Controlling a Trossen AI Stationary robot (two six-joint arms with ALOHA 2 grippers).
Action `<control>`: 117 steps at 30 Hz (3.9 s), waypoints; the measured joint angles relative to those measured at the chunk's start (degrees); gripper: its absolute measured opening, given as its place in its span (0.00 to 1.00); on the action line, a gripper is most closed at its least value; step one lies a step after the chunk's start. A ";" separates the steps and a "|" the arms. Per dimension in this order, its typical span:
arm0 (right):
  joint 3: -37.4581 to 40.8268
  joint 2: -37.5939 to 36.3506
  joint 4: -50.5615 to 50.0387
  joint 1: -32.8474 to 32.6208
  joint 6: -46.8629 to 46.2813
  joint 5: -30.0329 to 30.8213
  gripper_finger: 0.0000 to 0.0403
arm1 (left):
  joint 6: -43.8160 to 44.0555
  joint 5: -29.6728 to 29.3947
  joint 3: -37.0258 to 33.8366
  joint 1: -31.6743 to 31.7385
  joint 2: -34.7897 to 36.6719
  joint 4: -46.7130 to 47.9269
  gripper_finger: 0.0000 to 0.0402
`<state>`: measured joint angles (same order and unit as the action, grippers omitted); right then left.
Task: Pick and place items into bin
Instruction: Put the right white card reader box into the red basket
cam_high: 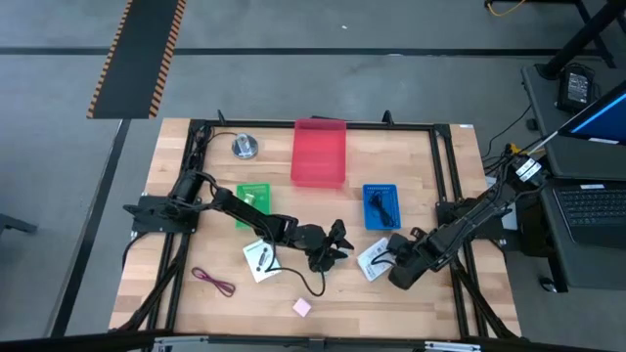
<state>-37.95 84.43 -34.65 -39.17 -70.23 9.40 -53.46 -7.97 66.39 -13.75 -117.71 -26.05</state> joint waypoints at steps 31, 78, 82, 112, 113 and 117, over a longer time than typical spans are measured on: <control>0.00 -0.01 6.86 6.07 6.49 0.19 0.00 | -12.22 4.46 4.99 2.02 -6.04 4.25 0.43; -2.93 0.06 8.80 6.00 10.87 -0.03 0.00 | -20.59 8.76 7.50 -0.92 -6.47 3.09 0.08; -5.62 0.06 5.38 6.00 12.81 0.07 0.00 | -20.65 4.46 7.50 -1.74 -6.47 3.11 0.08; -12.40 -11.62 -5.27 -6.14 30.22 35.25 0.00 | 0.42 -13.38 5.40 -1.79 18.75 26.80 0.08; -11.18 -11.64 -4.37 -6.22 30.12 36.15 0.00 | 0.42 -14.78 4.91 -1.53 19.25 26.70 0.08; -6.01 -11.62 1.97 -6.27 30.06 37.74 0.00 | 0.77 -21.65 2.68 0.13 21.14 26.52 0.08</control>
<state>-43.97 72.82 -32.68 -45.44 -40.17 47.13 -52.68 -29.62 69.07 -13.61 -96.57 0.48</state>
